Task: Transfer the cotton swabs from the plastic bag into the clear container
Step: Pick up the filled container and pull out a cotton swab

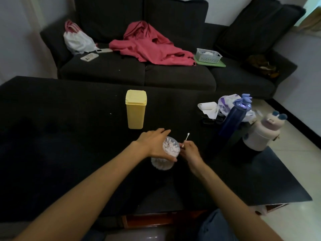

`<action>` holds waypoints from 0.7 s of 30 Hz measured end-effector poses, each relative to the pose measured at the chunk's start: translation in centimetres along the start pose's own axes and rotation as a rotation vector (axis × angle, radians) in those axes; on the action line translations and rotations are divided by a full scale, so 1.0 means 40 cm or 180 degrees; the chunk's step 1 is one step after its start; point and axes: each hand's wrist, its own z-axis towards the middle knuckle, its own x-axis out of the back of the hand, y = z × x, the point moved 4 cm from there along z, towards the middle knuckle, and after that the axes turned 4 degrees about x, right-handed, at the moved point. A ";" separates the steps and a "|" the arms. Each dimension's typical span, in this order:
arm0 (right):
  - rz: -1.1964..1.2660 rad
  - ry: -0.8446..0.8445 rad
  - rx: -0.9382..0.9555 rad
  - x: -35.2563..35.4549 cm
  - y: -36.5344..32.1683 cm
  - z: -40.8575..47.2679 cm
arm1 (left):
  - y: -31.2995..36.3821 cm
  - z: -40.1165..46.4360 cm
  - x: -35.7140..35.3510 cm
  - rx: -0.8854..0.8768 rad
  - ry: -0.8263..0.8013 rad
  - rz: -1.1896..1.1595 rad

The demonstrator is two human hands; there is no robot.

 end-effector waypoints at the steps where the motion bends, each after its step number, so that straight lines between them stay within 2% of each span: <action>1: 0.0198 0.0044 -0.0002 -0.019 0.015 -0.006 | 0.000 0.008 -0.010 0.0035 -0.0045 0.0038; 5: 0.0780 0.0247 -0.0145 -0.091 0.044 -0.016 | -0.030 0.018 -0.039 0.0249 -0.0058 0.0012; 11: 0.1243 0.0593 -0.0331 -0.147 0.050 0.010 | -0.039 0.027 -0.034 0.0252 0.0350 0.0721; 21: 0.1731 0.1242 -0.0190 -0.167 0.053 0.015 | -0.045 0.026 -0.027 0.0040 0.0195 0.0880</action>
